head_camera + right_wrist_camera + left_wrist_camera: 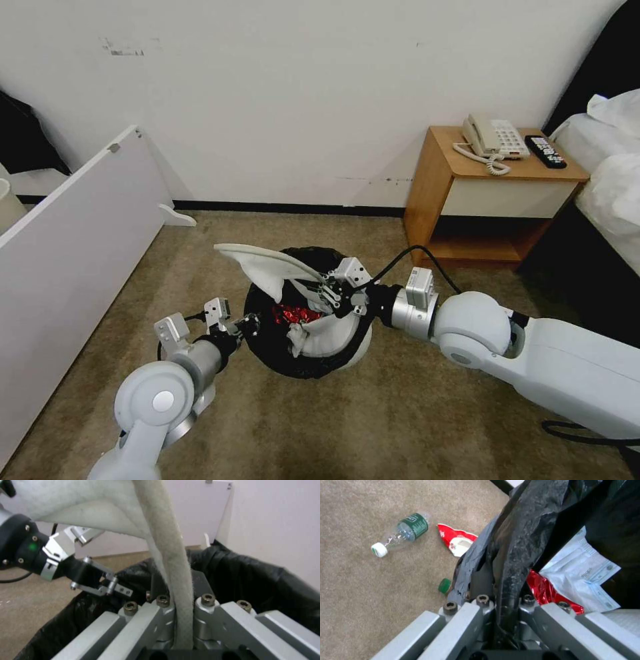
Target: Pick up the trash bin and place the garbage on the floor into it.
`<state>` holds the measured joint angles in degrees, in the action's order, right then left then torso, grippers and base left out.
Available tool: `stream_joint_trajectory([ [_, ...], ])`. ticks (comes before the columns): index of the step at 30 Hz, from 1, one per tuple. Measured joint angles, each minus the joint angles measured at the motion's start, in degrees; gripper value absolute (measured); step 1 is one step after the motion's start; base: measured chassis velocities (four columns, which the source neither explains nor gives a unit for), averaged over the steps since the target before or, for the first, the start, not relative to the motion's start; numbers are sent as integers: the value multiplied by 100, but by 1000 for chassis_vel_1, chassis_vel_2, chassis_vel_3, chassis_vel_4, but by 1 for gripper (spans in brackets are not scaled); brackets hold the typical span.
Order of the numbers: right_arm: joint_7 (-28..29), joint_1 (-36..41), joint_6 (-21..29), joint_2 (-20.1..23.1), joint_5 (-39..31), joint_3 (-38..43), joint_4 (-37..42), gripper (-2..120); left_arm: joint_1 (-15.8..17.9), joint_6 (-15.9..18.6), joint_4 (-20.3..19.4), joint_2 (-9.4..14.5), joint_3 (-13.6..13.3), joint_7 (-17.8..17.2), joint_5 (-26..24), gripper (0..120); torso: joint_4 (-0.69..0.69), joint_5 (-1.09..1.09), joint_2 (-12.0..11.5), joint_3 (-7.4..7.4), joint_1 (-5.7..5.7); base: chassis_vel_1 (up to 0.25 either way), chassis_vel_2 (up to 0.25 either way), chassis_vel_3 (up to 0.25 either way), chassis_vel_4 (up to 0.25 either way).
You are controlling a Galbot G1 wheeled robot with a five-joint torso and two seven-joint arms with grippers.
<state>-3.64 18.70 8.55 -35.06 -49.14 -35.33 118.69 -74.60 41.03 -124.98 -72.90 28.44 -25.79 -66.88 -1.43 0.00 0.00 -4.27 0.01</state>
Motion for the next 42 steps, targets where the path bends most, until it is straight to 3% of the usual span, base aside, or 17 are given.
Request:
stream_joint_trajectory([
  [15, 25, -177, 71, -177, 17, -153, -174, 2, -11, -7, -69, -8, 14, 23, 8, 1, 0, 0, 0, 0, 0, 0, 0, 0, 0],
  [42, -46, -367, 450, -50, -9, -102, -133, 2, -56, -17, -138, 32, 50, 192, 420, 1, 0, 0, 0, 0, 0, 0, 0, 0, 0],
])
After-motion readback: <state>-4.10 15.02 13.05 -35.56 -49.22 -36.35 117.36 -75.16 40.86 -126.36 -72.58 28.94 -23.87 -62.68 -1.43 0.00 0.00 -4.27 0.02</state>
